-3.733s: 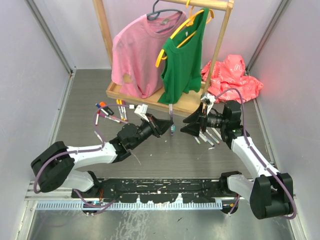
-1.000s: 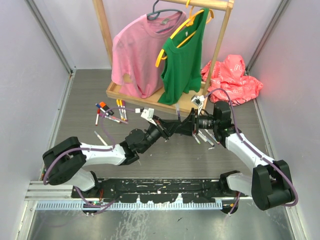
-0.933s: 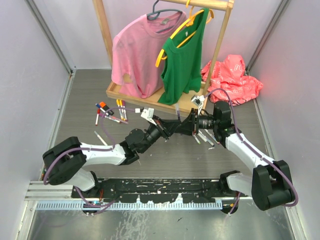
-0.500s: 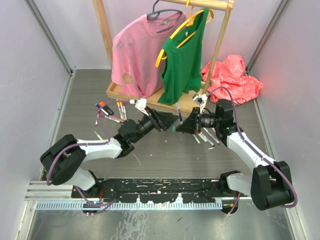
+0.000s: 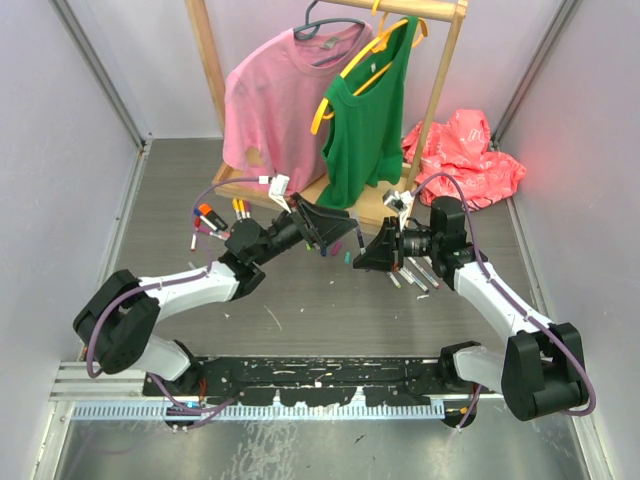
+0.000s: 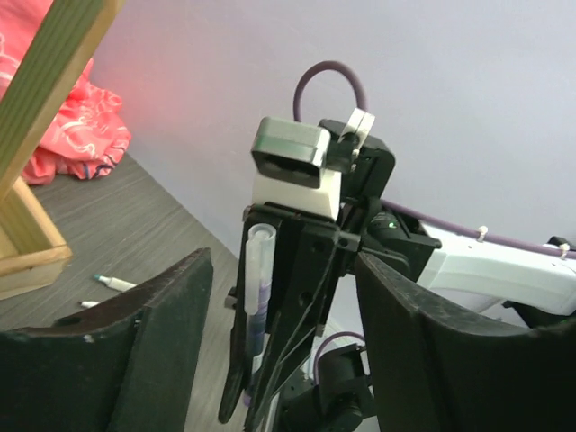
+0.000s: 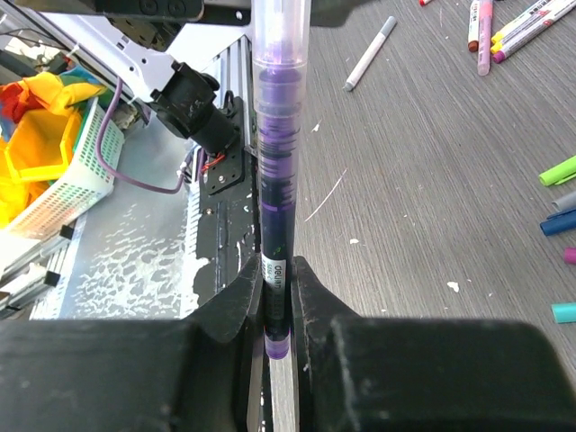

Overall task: Open the pen caps
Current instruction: Pick up the pen from the center of the board.

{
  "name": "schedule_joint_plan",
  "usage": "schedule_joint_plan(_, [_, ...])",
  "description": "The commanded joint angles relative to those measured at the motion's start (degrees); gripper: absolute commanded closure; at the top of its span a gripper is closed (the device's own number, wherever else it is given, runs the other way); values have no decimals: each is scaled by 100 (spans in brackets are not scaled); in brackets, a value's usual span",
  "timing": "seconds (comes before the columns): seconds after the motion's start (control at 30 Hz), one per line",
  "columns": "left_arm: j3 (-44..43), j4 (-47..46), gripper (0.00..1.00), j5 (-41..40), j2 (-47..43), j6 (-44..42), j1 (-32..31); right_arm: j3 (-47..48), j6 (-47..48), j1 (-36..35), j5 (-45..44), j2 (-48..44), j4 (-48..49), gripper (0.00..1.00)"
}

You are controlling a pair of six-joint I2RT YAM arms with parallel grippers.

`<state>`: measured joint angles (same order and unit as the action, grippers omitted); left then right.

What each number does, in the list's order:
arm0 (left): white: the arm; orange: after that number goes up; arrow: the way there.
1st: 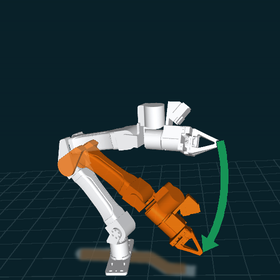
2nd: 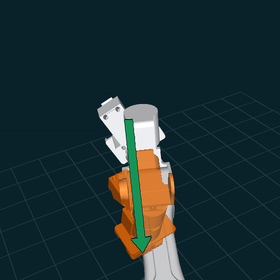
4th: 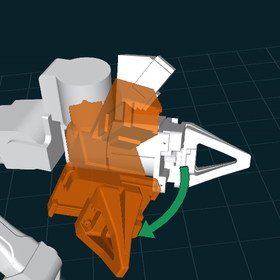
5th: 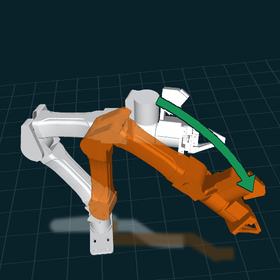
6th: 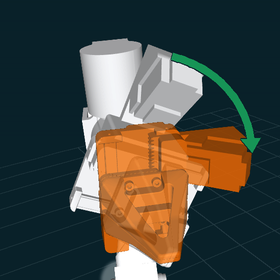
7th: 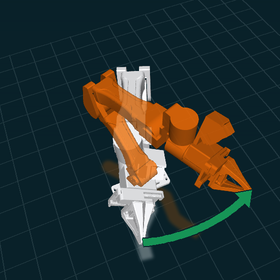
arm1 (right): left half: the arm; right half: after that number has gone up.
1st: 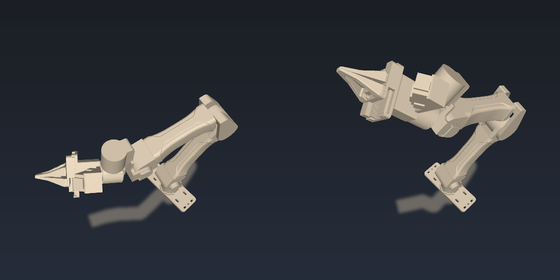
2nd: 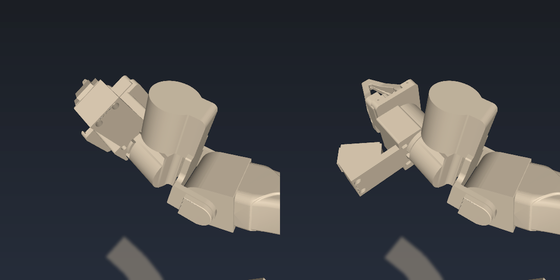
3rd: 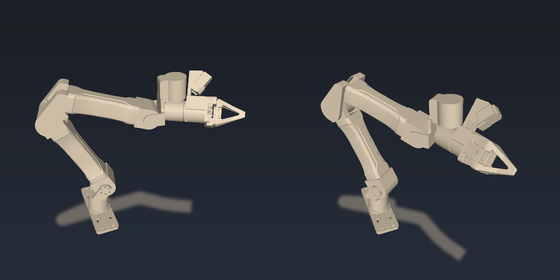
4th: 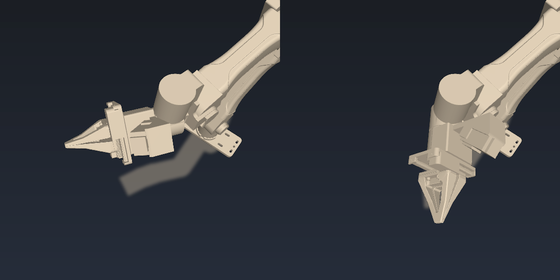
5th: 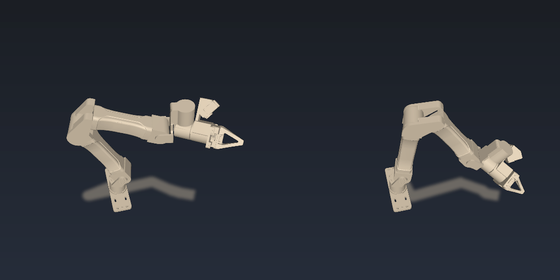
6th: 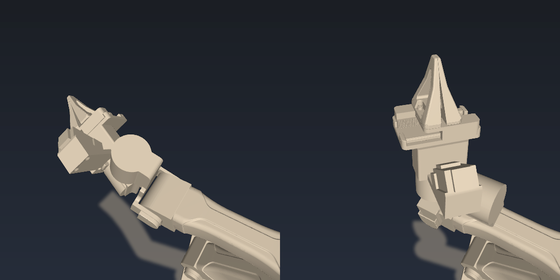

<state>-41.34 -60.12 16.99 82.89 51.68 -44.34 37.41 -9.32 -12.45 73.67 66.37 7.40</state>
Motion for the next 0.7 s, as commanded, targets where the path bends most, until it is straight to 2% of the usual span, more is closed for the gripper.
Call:
schedule_joint_plan(0.0, [-334, -45, 38, 245, -15, 2, 19, 293, 199, 21, 174, -8, -66, 99])
schedule_joint_plan(0.33, [-638, 160, 79, 304, 246, 9, 19, 300, 278, 18, 233, -3, -163, 99])
schedule_joint_plan(0.4, [-652, 204, 80, 339, 257, 4, 17, 302, 287, 21, 240, -1, -180, 99])
schedule_joint_plan(0.53, [-691, 348, 65, 423, 283, 9, 21, 311, 297, 22, 236, 3, -189, 99])
schedule_joint_plan(0.67, [-689, 317, 67, 502, 360, 66, 15, 311, 291, 16, 224, 7, -194, 99])
